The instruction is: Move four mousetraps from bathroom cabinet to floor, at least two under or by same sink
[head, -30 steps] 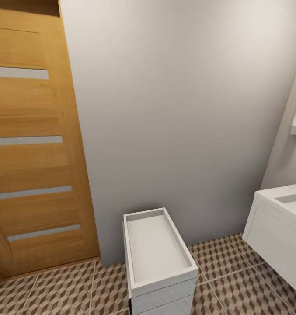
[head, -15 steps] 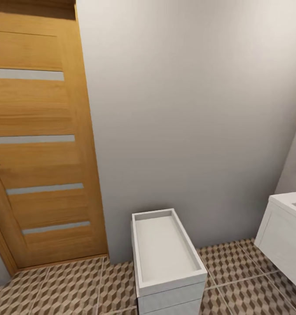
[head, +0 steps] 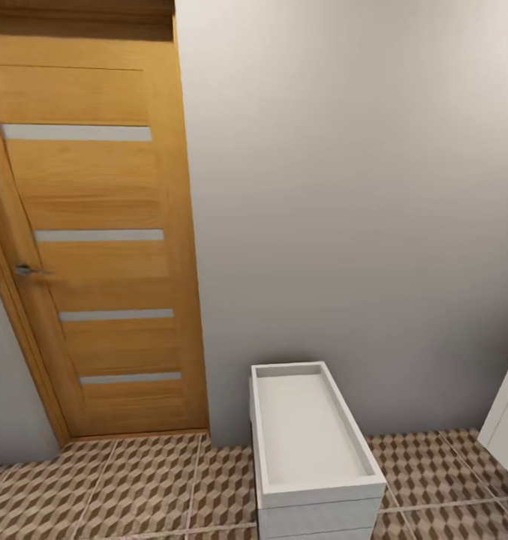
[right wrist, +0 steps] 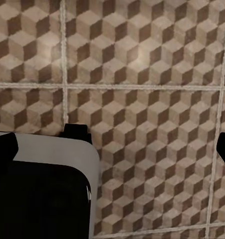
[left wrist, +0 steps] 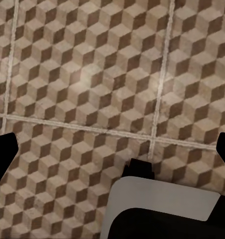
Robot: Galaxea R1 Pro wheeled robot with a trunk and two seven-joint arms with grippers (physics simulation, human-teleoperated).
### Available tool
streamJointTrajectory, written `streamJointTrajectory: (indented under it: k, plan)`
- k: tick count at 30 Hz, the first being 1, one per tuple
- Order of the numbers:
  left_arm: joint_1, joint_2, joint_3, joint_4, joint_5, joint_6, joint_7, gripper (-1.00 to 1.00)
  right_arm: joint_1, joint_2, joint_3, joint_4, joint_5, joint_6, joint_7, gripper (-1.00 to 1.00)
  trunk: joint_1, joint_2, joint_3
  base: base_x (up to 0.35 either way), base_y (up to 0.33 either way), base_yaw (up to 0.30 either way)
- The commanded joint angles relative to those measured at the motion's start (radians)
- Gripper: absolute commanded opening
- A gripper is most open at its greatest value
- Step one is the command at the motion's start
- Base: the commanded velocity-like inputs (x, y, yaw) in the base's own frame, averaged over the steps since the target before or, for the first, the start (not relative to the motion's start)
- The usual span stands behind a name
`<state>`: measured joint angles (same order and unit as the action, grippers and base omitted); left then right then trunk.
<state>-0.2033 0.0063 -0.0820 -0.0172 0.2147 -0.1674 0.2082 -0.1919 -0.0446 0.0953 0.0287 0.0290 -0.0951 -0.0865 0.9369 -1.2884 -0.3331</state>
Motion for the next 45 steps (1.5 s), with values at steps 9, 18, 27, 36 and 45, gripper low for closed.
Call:
streamJointTrajectory:
  k: [9, 18, 27, 36, 45]
  plan:
    - [-0.001, 0.000, -0.008, 0.002, 0.009, -0.003, 0.002, 1.00, -0.001, 0.001, 0.008, 0.003, 0.003, -0.005, -0.004, 1.00, 0.000, -0.001, -0.001, 0.000, 0.000, 0.298]
    - [-0.001, 0.000, -0.008, 0.001, 0.009, -0.003, 0.002, 1.00, -0.001, 0.002, 0.008, 0.003, 0.002, -0.005, -0.004, 1.00, 0.000, -0.001, -0.001, 0.000, 0.000, 0.300]
    - [-0.001, 0.000, -0.008, 0.002, 0.009, -0.003, 0.002, 1.00, -0.001, 0.002, 0.008, 0.003, 0.003, -0.004, -0.004, 1.00, 0.000, -0.001, -0.001, 0.000, 0.000, 0.300]
    - [-0.001, 0.000, -0.008, 0.001, 0.009, -0.003, 0.002, 1.00, -0.001, 0.001, 0.008, 0.003, 0.003, -0.005, -0.004, 1.00, 0.000, -0.001, -0.001, 0.000, 0.000, 0.300]
    - [-0.001, 0.000, -0.008, 0.001, 0.009, -0.003, 0.002, 1.00, -0.001, 0.000, 0.007, 0.003, 0.003, -0.005, -0.004, 1.00, 0.000, -0.001, -0.001, 0.000, 0.000, 0.300]
